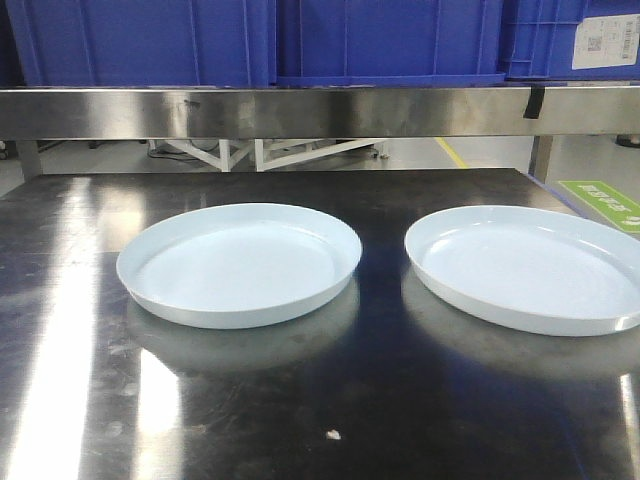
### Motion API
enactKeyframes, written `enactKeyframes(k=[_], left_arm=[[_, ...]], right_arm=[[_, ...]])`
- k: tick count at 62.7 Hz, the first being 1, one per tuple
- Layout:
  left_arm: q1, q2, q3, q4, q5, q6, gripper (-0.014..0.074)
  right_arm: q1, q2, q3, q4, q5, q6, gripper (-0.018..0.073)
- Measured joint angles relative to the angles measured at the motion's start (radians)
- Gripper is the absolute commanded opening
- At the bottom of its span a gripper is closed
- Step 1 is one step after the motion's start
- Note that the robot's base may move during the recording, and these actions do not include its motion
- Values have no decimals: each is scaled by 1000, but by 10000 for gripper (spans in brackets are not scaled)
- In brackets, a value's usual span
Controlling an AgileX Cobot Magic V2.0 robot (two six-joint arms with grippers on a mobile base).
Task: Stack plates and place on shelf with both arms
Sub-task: 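Open the left gripper and raise it away from the plate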
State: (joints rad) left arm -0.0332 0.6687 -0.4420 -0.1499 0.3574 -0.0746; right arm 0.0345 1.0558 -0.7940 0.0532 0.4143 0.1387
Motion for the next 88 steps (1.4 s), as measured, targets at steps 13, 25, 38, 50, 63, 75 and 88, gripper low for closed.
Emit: enactKeyframes(k=[13, 25, 38, 50, 63, 75, 88], left_arm=[[0, 0, 0, 0, 0, 0, 90], [0, 0, 0, 0, 0, 0, 90], [0, 0, 0, 2, 0, 0, 90], [0, 0, 0, 2, 0, 0, 90], [0, 0, 0, 2, 0, 0, 90], [0, 0, 0, 2, 0, 0, 90], [0, 0, 0, 2, -1, 0, 90]], right_arm=[[0, 0, 0, 0, 20, 0, 56], [0, 0, 0, 0, 38, 0, 60], [0, 0, 0, 0, 38, 0, 188], [0, 0, 0, 0, 38, 0, 376], [0, 0, 0, 0, 38, 0, 374], [0, 0, 0, 0, 38, 0, 374], [0, 0, 0, 0, 60, 0, 374]])
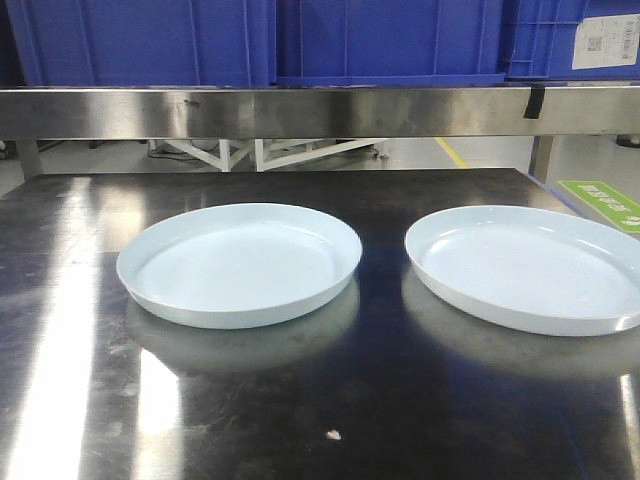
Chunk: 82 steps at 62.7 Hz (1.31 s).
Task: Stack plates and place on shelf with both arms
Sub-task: 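Open the left gripper and raise it away from the plate, then lower the right gripper onto the rim of the other plate and grasp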
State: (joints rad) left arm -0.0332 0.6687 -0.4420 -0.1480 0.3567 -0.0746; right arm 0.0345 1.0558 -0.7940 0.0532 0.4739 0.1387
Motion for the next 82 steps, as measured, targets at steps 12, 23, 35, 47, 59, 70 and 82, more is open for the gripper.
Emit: enactKeyframes(k=[12, 23, 35, 47, 59, 70, 82], left_arm=[[0, 0, 0, 0, 0, 0, 90], [0, 0, 0, 0, 0, 0, 90], [0, 0, 0, 0, 0, 0, 90], [0, 0, 0, 0, 0, 0, 90], [0, 0, 0, 0, 0, 0, 90], [0, 0, 0, 0, 0, 0, 90], [0, 0, 0, 0, 0, 0, 90]], right_arm=[[0, 0, 0, 0, 57, -20, 374], [0, 38, 0, 0, 62, -35, 374], [0, 161, -2, 0, 22, -36, 374], [0, 283, -4, 0, -34, -36, 374], [0, 370, -18, 0, -58, -36, 374], [0, 419, -63, 0, -61, -36, 374], [0, 473, -114, 0, -64, -36, 374]])
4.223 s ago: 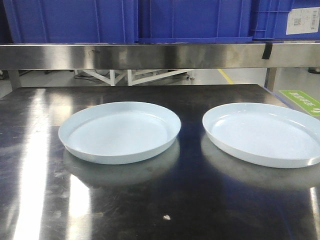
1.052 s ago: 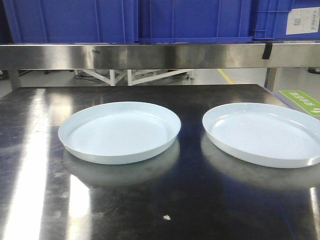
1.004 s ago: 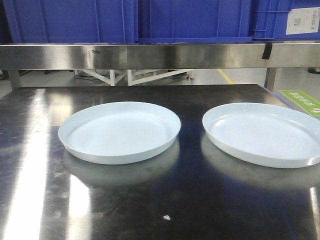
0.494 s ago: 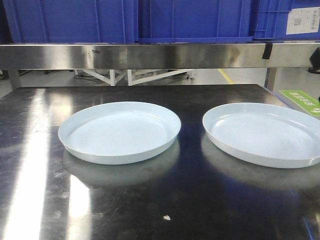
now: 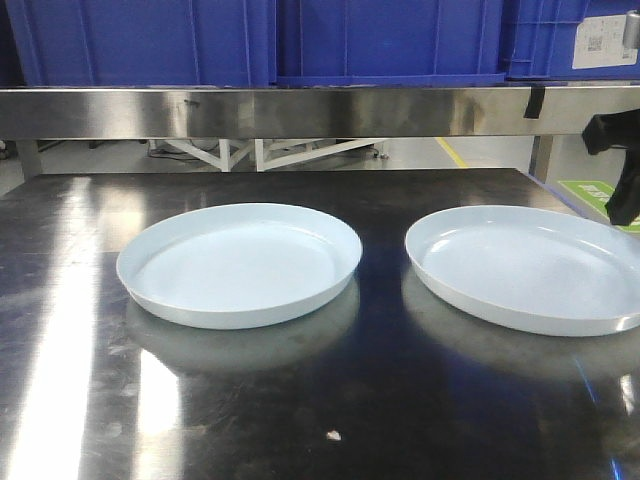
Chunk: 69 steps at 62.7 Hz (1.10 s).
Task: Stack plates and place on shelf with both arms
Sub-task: 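Lower the right gripper onto the rim of the other plate and grasp, then lift the plate with the right gripper and lower it onto the centre plate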
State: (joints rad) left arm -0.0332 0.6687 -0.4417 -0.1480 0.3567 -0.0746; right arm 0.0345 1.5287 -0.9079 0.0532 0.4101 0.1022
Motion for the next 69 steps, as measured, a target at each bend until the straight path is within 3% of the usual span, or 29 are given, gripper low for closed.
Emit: enactKeyframes(k=[58, 64, 69], left_arm=[[0, 0, 0, 0, 0, 0, 90], [0, 0, 0, 0, 0, 0, 90], [0, 0, 0, 0, 0, 0, 90]], right_arm=[[0, 102, -26, 0, 19, -2, 370], [0, 102, -26, 0, 19, -2, 293], [0, 102, -27, 2, 19, -2, 137]])
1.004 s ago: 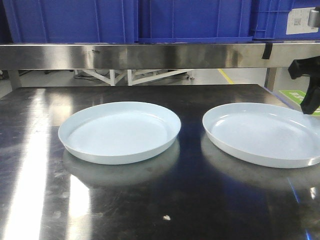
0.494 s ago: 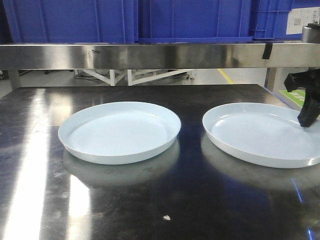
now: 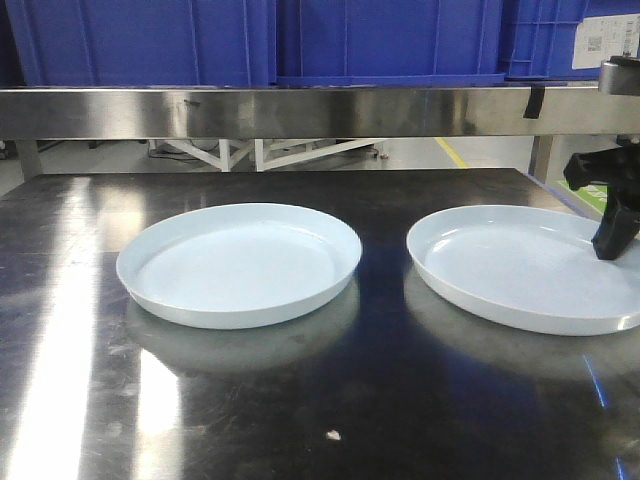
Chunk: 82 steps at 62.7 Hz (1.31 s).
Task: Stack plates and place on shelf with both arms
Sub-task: 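Lift the plate with the right gripper and lower it onto the centre plate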
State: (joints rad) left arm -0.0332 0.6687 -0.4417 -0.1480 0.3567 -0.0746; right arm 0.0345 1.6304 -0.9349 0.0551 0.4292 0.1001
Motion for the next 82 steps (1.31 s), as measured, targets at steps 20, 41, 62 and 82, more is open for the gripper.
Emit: enactKeyframes(k=[20, 41, 62, 82], left_arm=[[0, 0, 0, 0, 0, 0, 90], [0, 0, 0, 0, 0, 0, 90], [0, 0, 0, 0, 0, 0, 90], [0, 0, 0, 0, 0, 0, 90]], right_arm=[[0, -6, -30, 3, 22, -2, 56], [0, -157, -84, -11, 41, -2, 56], [3, -265, -115, 56, 71, -2, 56], [146, -255, -117, 99, 51, -2, 56]])
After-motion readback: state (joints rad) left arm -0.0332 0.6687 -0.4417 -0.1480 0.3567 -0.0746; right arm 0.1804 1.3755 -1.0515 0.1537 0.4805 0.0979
